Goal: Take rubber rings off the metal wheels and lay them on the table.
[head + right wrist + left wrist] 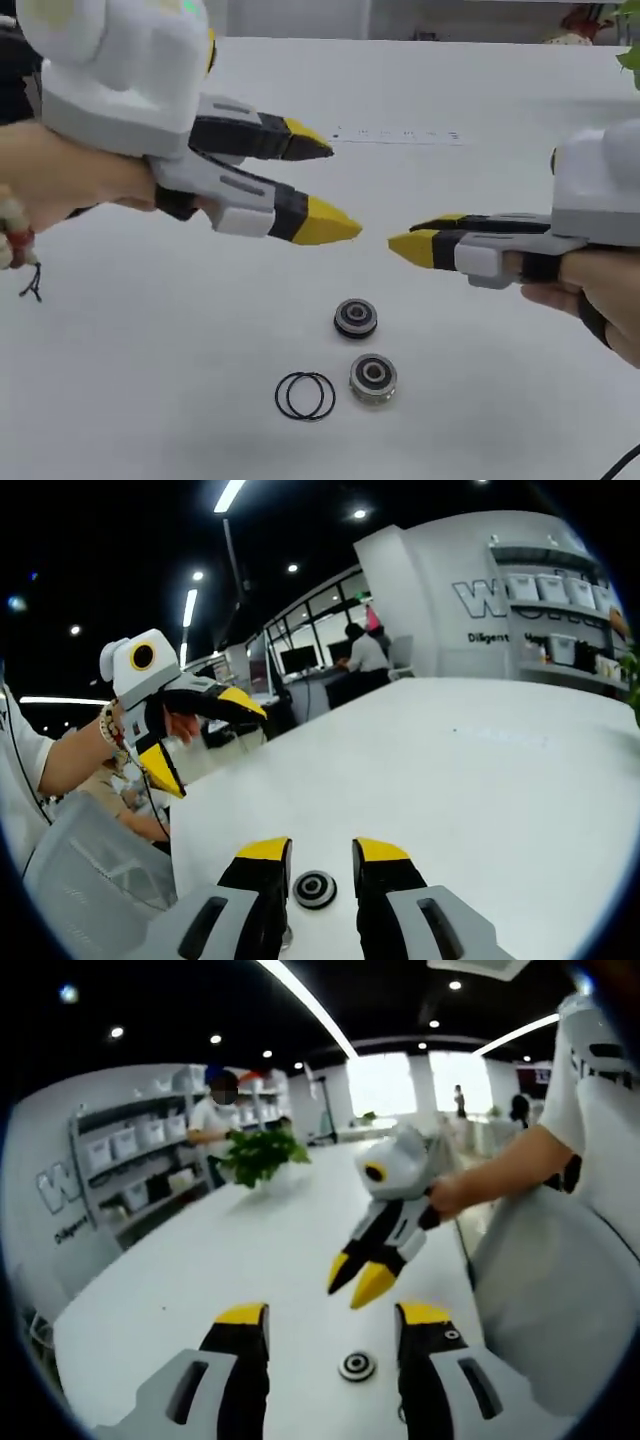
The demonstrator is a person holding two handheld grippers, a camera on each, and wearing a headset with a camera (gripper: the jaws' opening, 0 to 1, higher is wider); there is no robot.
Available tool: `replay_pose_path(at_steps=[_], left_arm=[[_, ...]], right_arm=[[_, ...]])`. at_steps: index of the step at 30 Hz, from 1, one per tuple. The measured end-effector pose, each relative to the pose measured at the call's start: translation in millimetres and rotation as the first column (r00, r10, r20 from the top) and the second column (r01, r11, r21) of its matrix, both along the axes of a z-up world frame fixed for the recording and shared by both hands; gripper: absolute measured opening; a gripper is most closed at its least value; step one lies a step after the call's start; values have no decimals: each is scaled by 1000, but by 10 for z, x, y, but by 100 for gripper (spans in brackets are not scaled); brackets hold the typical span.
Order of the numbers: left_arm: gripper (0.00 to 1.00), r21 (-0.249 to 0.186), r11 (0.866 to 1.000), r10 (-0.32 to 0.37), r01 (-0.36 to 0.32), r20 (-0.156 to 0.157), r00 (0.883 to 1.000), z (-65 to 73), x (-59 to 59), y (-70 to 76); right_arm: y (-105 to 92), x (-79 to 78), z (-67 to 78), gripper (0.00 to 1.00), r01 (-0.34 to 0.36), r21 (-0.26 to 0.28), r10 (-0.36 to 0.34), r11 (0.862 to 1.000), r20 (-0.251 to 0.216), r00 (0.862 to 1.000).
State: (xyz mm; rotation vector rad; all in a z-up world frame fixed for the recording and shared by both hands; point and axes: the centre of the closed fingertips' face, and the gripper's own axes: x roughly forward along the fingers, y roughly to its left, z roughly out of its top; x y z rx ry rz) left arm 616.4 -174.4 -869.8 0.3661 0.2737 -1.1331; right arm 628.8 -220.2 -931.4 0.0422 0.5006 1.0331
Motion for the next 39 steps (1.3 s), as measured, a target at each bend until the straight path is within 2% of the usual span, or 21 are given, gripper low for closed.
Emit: replay_pose_path(at_steps=[4,8,10,11,13,15,17,22,26,30,33,36,39], left_arm=[[49,-20,999,34,-34,-35,999,-183,9,-40],[42,-35,998,55,-56,-46,997,-290,27,-105],[39,-52,996,71,-74,-48,996,-333,56,-107],[38,-76,993,88,-93,-62,994,-365,76,-108],[38,-89,989,110,-117,-80,991,-455,95,-93],[36,-76,989,119,-125,-84,989,-544,91,-84],[35,-25,992,119,-121,-89,989,-698,68,-62],[32,-1,993,116,-117,-88,989,-854,36,-115],[27,54,995,92,-88,-81,992,-1013,-18,-181],[28,74,995,80,-74,-86,993,-1097,-45,-249],[26,87,994,80,-73,-84,993,-1141,-47,-267],[25,108,990,106,-96,-96,990,-1221,-22,-236],[24,108,988,127,-115,-119,985,-1281,5,-215]], right_arm=[[11,-7,-132,22,-14,-27,14,1000,-23,1000],[9,-15,-214,22,-11,-6,11,1000,-68,998],[4,-23,-255,22,-12,-15,11,1000,-75,997],[3,-41,-293,22,-18,-27,16,999,-82,997],[14,-71,-356,21,-32,-47,28,998,-91,995],[29,-97,-399,21,-46,-62,40,997,-95,995],[50,-128,-462,21,-62,-86,54,994,-97,994],[107,-203,-583,22,-90,-104,78,991,-114,990],[113,-237,-708,22,-100,-155,83,983,-111,990],[73,-257,-815,20,-111,-213,90,971,-110,990],[73,-256,-845,21,-117,-216,94,969,-113,989],[86,-260,-849,21,-120,-217,97,969,-114,989],[95,-260,-855,21,-122,-222,100,967,-110,989]])
